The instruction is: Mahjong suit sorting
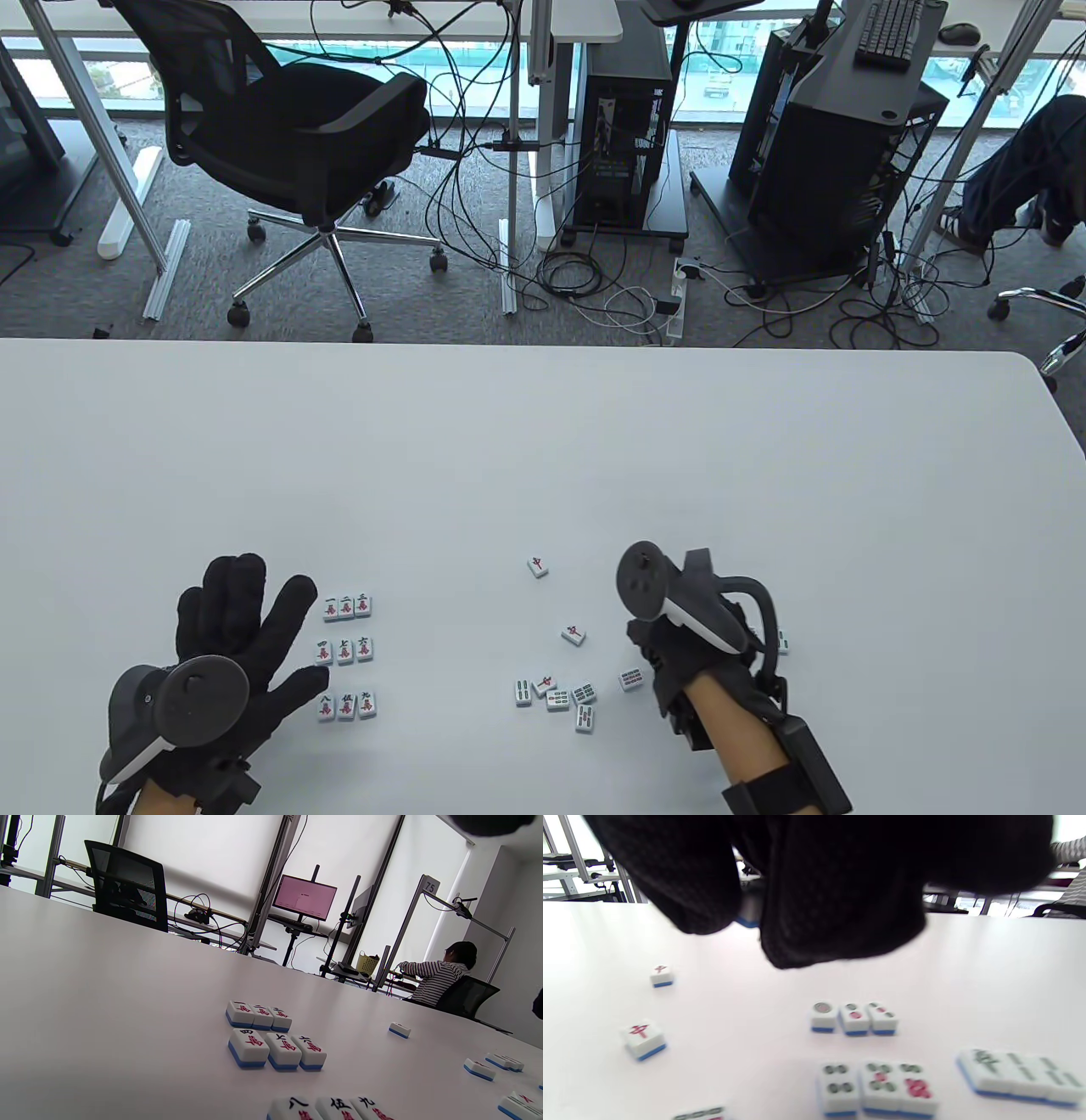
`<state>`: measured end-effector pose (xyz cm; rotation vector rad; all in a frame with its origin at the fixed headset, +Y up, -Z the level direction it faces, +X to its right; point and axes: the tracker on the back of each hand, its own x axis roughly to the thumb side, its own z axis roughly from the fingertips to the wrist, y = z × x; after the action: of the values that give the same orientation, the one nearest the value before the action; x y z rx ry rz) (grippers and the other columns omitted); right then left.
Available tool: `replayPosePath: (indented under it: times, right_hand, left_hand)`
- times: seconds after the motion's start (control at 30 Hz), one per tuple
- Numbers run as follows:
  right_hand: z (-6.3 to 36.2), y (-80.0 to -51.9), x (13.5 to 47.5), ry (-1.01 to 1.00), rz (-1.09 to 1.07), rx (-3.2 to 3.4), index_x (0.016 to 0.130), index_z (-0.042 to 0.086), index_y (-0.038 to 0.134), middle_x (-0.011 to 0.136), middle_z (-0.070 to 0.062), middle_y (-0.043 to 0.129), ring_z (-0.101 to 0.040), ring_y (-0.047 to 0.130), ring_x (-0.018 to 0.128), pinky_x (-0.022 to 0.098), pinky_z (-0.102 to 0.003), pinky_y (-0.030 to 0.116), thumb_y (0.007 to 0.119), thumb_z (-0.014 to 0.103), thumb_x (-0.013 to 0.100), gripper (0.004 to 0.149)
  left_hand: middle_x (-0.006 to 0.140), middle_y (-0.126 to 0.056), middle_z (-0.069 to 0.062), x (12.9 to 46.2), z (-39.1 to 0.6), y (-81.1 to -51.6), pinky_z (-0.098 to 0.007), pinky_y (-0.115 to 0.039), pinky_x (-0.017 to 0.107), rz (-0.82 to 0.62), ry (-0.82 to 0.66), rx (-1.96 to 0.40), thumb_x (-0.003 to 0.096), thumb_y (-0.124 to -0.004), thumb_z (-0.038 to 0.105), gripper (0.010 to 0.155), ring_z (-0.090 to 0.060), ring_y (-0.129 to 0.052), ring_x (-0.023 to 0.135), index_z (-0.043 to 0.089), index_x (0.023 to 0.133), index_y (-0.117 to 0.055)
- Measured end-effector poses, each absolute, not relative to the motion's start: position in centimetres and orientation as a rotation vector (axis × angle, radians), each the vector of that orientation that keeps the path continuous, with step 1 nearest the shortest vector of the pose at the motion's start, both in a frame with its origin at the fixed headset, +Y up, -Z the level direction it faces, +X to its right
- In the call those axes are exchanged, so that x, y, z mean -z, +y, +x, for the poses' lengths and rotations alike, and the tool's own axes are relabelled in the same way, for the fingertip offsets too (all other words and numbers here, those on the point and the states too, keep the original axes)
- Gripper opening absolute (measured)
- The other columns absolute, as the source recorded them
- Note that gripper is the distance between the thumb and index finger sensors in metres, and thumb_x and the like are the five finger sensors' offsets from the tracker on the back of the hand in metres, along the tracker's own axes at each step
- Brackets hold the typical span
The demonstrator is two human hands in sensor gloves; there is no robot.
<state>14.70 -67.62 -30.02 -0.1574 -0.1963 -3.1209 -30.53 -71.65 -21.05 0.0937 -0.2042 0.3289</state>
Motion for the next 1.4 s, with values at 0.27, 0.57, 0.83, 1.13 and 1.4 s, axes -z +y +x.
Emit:
replayPosePath:
  times: [0.27,0.57,0.83,1.13,1.4]
  right_hand:
    - [22.5,-69.3,25.5,-0.036,-0.347,2.805,0.086,0.006,0.081,0.056,-0.007,0.099,-0.019,0.098,0.028,0.022,-0.032,0.088,0.088,0.040,0.036,0.060]
    - [24.5,-73.6,23.5,-0.211,-0.391,2.778,0.086,0.005,0.080,0.057,-0.007,0.098,-0.018,0.098,0.029,0.023,-0.032,0.088,0.087,0.039,0.036,0.061]
    - [24.3,-75.5,23.5,-0.263,-0.430,2.732,0.087,0.004,0.079,0.057,-0.007,0.098,-0.018,0.098,0.029,0.022,-0.032,0.088,0.086,0.038,0.037,0.061]
    - [23.9,-76.1,23.5,-0.330,-0.406,2.721,0.090,0.003,0.076,0.055,-0.007,0.098,-0.018,0.097,0.027,0.021,-0.032,0.087,0.084,0.036,0.039,0.061]
    - [21.9,-71.5,24.4,-0.233,-0.423,2.791,0.091,0.006,0.075,0.054,-0.007,0.099,-0.017,0.096,0.025,0.020,-0.031,0.086,0.085,0.036,0.039,0.062]
  left_hand:
    - [0.108,0.016,0.016,21.3,-30.3,-72.1,-0.054,0.001,0.077,0.060,-0.203,-0.330,0.0392,-0.062,0.075,0.084,-0.016,0.017,0.107,0.050,0.107,-0.019]
    - [0.108,0.016,0.017,21.3,-30.3,-72.1,-0.053,0.001,0.077,0.053,-0.199,-0.339,0.0391,-0.062,0.074,0.083,-0.015,0.017,0.107,0.050,0.106,-0.020]
    - [0.108,0.016,0.017,21.4,-30.3,-72.1,-0.053,0.001,0.077,0.039,-0.184,-0.348,0.0392,-0.063,0.074,0.083,-0.015,0.017,0.107,0.050,0.107,-0.020]
    - [0.108,0.015,0.017,21.7,-30.2,-72.4,-0.054,0.000,0.077,0.001,-0.182,-0.367,0.0392,-0.063,0.074,0.083,-0.015,0.016,0.107,0.050,0.107,-0.021]
    - [0.108,0.015,0.017,21.7,-30.4,-72.2,-0.054,0.001,0.077,0.016,-0.178,-0.372,0.0391,-0.063,0.074,0.083,-0.015,0.016,0.107,0.050,0.107,-0.021]
